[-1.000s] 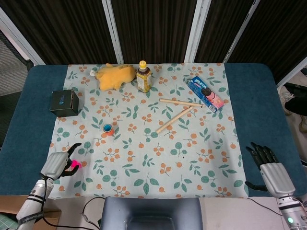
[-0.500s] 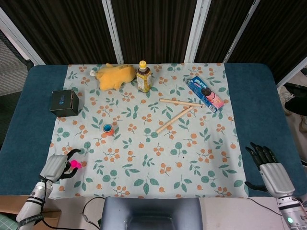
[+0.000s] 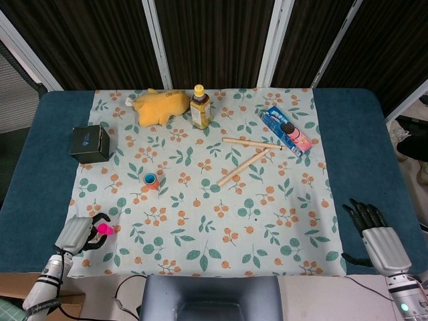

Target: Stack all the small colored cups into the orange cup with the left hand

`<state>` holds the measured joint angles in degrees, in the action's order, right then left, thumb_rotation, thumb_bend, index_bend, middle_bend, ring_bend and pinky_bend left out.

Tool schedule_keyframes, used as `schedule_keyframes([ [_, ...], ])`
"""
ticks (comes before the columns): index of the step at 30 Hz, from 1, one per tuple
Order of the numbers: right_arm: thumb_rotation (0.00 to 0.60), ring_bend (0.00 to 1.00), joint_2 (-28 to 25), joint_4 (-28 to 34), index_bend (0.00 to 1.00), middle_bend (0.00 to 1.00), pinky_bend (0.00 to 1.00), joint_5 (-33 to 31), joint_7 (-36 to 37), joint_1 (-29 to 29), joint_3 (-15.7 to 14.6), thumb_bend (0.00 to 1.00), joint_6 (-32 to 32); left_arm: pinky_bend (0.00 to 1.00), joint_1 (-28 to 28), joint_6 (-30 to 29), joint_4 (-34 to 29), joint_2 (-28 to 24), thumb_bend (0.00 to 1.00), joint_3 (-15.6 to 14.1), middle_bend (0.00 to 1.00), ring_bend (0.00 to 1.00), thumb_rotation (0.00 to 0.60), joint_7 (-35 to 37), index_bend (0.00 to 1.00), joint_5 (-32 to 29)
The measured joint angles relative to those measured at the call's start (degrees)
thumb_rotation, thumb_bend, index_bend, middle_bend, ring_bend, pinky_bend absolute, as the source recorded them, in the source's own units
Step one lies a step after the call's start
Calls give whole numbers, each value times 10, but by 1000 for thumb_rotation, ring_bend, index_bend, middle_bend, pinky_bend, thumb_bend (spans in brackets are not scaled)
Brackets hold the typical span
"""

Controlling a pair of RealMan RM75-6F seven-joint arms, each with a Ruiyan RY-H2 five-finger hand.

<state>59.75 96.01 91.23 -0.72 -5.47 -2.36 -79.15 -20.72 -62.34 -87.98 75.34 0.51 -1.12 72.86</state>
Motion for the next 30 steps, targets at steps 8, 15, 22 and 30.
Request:
schedule_keyframes([
  [8, 600, 0, 0, 0, 0, 0, 0, 1, 1, 1, 0, 140, -2, 1000, 0, 4, 15, 10, 365, 7, 1000, 1000, 600, 4, 475, -4],
  [15, 600, 0, 0, -1, 0, 0, 0, 1, 0, 1, 0, 140, -2, 1000, 0, 6, 21, 13, 366, 12, 1000, 1000, 600, 5, 528, -5],
  [22, 600, 0, 1, -1, 0, 0, 0, 0, -2, 1, 0, 140, -1, 1000, -8, 2, 10, 7, 365, 37, 1000, 1000, 600, 13, 556, -9],
  [30, 600, 0, 1, 1, 0, 0, 0, -3, -9, 1, 0, 140, -1, 1000, -58, -6, -26, 18, 365, 114, 1000, 1000, 600, -13, 563, -39],
])
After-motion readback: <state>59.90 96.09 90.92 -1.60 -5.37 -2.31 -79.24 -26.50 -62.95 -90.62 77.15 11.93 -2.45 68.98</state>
